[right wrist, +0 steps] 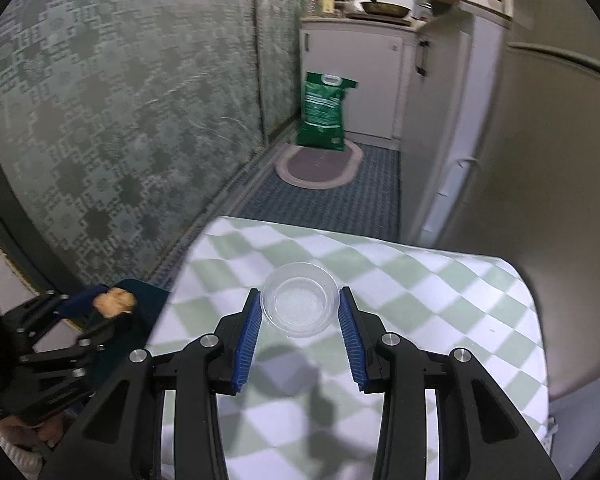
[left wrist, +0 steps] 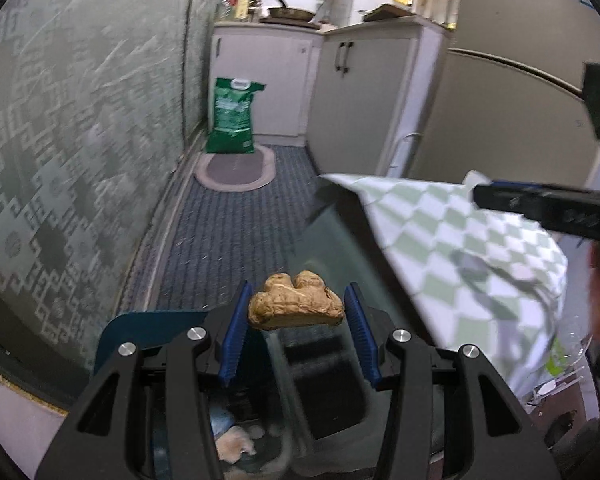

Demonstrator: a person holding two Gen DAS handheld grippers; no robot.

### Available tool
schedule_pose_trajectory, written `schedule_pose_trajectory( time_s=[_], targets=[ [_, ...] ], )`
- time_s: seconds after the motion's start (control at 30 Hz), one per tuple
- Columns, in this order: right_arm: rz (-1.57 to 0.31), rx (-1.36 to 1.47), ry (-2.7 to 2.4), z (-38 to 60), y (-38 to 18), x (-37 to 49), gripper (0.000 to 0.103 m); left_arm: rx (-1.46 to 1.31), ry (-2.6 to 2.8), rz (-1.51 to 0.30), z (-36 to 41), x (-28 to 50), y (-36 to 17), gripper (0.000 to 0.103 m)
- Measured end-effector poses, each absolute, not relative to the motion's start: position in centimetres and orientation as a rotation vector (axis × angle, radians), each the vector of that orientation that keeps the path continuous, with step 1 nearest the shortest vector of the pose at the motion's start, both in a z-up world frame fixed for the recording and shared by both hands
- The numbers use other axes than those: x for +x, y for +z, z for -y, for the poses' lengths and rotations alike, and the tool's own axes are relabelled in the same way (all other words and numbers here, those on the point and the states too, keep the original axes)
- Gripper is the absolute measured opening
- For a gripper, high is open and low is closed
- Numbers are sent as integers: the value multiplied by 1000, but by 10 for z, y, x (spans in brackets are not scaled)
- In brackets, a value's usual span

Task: Collect trash
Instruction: 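Carry the bread roll and plastic lid over the teal bin with both tools, then open the left tool to drop the bread while the right tool drops the lid into the bin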

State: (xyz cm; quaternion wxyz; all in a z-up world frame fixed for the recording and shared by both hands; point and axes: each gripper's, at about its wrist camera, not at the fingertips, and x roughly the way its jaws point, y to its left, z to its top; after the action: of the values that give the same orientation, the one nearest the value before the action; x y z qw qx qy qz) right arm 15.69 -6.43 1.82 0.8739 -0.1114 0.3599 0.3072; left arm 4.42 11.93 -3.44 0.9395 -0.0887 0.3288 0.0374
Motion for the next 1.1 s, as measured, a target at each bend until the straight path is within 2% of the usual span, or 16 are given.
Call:
schedule_pose_trajectory(
  time_s=[0.53,1.1],
  targets=[
    [-736,-270,764,-6,22,121,39,-275,196,-855,-206,19,-101,50],
    [-759,-331,850,-72,12,95,39,-270,149,-1061,-206,22,-160,51]
  ],
)
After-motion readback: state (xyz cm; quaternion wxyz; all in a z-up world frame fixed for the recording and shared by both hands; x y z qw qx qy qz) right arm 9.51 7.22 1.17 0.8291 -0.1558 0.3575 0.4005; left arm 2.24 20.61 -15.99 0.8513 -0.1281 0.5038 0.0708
